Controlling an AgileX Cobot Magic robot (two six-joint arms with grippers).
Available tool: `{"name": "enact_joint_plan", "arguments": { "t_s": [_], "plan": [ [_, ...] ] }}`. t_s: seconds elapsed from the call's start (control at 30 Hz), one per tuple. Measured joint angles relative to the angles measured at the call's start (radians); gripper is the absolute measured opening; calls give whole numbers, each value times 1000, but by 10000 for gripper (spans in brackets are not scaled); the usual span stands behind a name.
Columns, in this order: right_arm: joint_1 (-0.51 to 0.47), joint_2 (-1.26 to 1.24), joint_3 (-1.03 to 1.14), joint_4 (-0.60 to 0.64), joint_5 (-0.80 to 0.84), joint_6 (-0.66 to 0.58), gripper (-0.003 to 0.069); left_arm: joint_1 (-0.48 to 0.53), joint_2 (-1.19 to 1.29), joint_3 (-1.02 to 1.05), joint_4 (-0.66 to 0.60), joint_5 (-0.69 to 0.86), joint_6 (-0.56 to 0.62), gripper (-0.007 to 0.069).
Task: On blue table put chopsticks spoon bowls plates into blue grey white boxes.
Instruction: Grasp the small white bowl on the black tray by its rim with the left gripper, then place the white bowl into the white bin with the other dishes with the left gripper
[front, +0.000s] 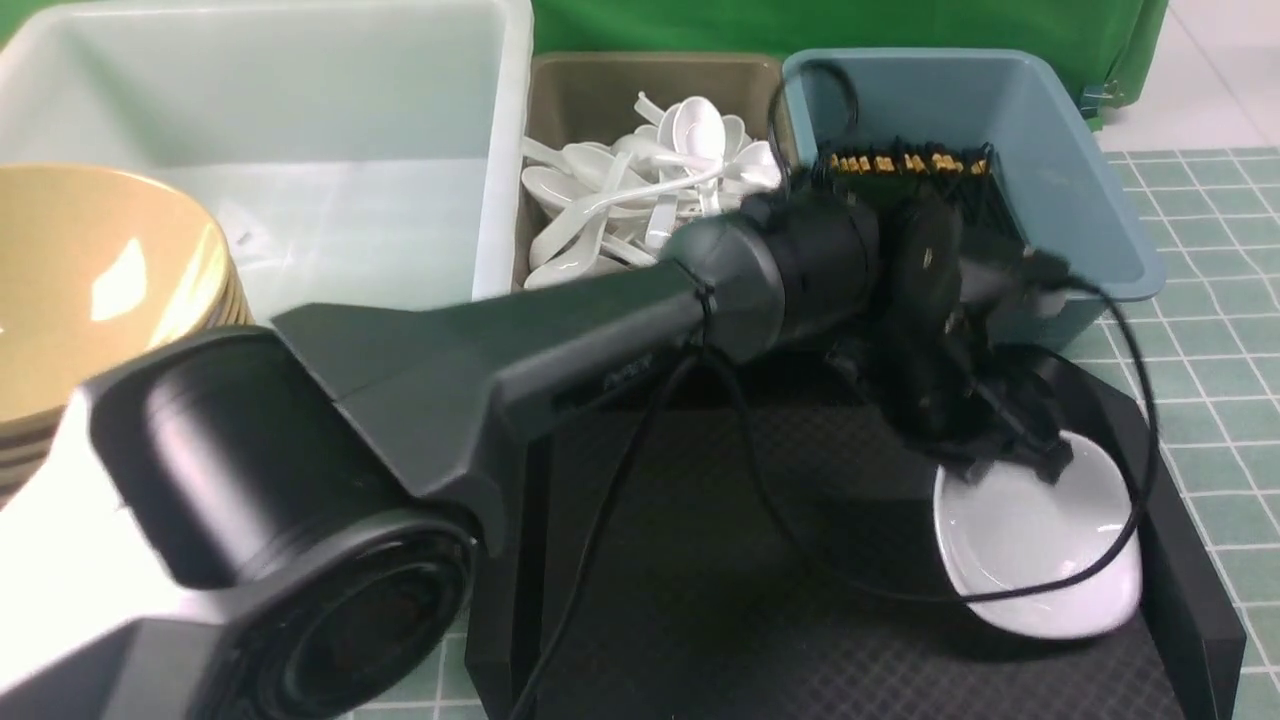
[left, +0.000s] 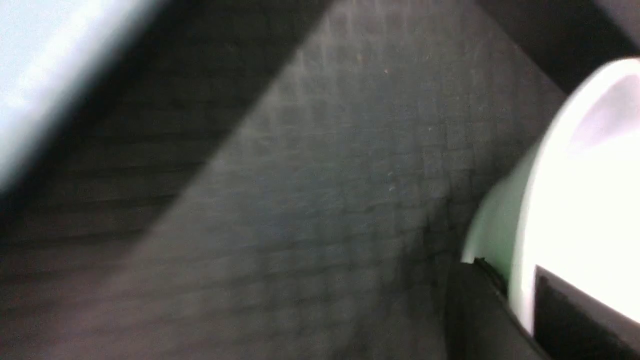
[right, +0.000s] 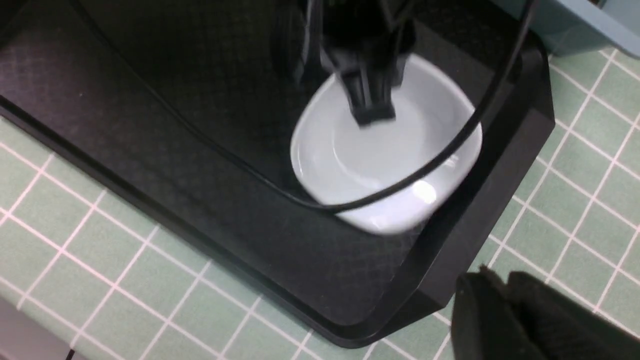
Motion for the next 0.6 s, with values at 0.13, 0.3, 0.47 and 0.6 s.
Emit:
{"name": "enact_joint_plan", "arguments": {
  "t_s": [0.13, 0.3, 0.47, 0.6],
  "plan": [
    [29, 12, -32, 2, -2, -3, 86, 57, -116, -17, 62, 93, 9, 4],
    [134, 72, -115, 38, -37, -33, 55, 136, -281, -25, 105, 217, 26, 4],
    [322, 216, -248, 55, -86, -60, 50, 275, -483, 59, 149, 298, 34, 4],
    [436, 325, -331, 22, -91, -63, 50, 382, -632, 218, 174, 310, 36, 4]
  ]
}}
